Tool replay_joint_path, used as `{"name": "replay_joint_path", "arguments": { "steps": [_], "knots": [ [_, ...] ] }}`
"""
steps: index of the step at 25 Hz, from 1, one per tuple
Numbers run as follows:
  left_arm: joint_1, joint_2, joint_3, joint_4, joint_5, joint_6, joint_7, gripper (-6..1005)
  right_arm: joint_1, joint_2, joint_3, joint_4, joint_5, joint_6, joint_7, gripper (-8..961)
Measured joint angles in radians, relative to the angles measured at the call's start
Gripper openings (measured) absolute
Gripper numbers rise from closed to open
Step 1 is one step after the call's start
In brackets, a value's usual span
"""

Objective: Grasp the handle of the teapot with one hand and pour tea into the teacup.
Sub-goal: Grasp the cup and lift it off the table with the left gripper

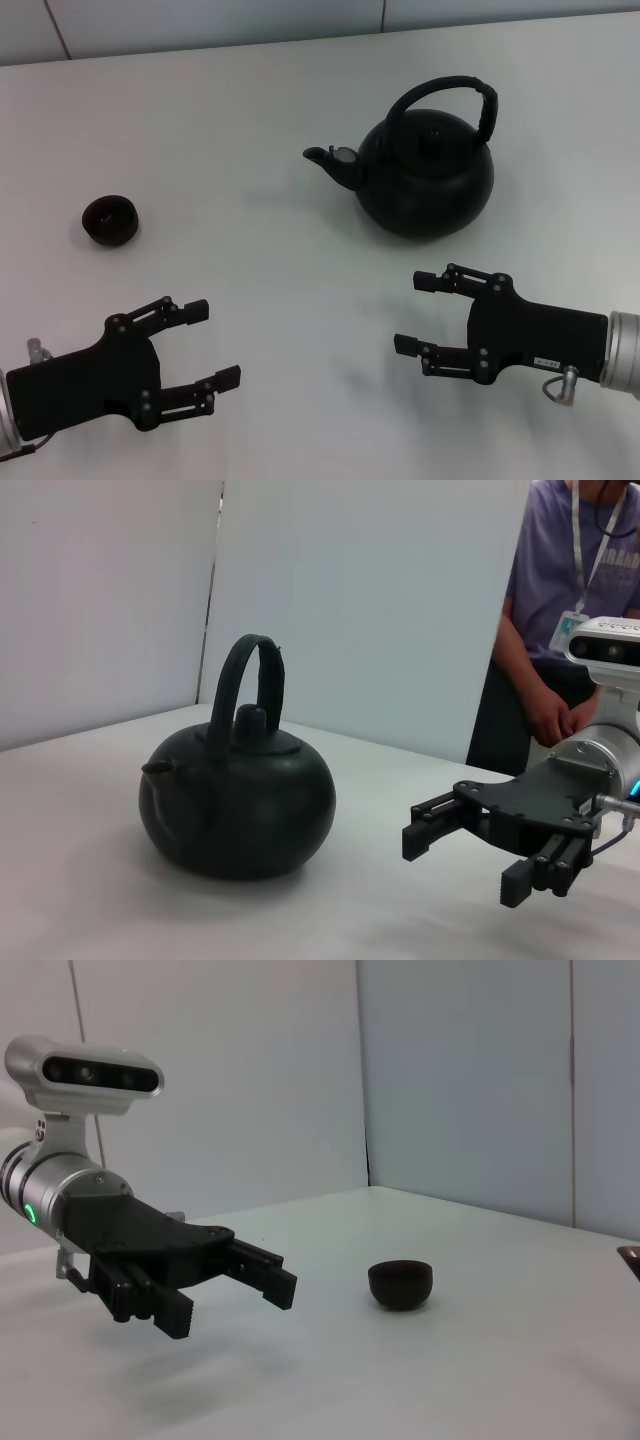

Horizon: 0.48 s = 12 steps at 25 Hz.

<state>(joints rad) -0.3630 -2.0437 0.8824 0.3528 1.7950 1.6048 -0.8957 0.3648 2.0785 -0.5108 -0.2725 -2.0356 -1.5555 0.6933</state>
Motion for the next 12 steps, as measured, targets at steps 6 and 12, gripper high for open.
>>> {"name": "replay_joint_path", "arguments": {
  "steps": [6,12],
  "knots": [
    [-0.002,0.0,0.002,0.0,0.0,-0.003,0.0,861,0.001,0.0,0.0,0.001,0.002,0.0,0.0,787],
    [-0.002,0.0,0.001,0.0,0.0,-0.003,0.0,860,0.0,0.0,0.001,0.001,0.002,0.0,0.0,786]
  ]
}}
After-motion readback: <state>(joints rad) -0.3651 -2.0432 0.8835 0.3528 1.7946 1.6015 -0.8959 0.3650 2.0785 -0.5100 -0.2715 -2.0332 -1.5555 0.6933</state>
